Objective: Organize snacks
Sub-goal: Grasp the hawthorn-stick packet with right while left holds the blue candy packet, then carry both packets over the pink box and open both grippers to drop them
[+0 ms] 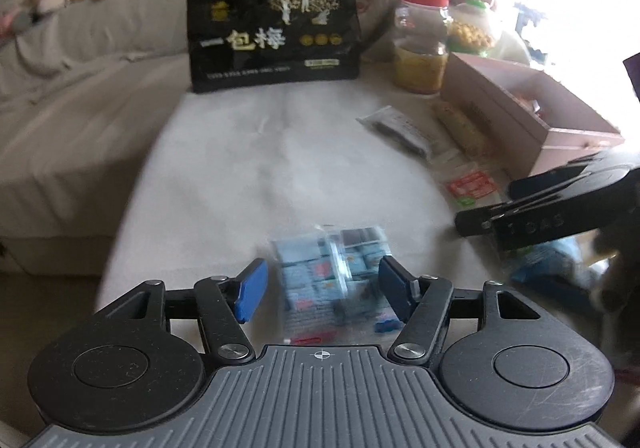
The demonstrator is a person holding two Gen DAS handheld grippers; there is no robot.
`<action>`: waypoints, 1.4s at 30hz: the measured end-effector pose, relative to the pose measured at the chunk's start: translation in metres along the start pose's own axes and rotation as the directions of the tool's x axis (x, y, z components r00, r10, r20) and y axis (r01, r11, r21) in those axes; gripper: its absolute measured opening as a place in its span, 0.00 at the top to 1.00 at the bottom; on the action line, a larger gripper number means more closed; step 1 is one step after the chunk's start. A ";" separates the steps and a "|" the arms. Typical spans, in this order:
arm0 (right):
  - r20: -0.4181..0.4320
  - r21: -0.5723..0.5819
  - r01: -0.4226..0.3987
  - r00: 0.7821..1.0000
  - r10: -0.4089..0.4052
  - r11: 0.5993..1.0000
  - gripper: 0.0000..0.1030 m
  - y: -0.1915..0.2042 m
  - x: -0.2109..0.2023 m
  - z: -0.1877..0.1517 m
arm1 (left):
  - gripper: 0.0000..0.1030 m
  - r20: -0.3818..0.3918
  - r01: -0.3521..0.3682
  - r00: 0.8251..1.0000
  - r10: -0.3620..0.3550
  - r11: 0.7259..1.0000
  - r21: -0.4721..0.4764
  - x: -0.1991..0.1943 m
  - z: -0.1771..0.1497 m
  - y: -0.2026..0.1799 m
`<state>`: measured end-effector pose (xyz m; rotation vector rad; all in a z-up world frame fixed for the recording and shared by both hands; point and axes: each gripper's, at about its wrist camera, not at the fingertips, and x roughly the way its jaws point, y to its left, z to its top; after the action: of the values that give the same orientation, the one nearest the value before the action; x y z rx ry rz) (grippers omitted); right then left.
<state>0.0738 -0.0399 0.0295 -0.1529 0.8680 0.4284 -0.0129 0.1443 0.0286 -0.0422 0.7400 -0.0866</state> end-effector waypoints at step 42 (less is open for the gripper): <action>0.042 -0.132 -0.147 0.987 0.153 0.980 0.62 0.025 -0.048 0.002 | 0.35 0.005 0.094 0.996 -0.094 0.993 -0.074 0.003 -0.007 0.006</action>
<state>0.0376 -0.0313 0.0681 -0.1951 0.8037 0.6278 -0.0151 0.1502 0.0204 -0.1480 0.7396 -0.1493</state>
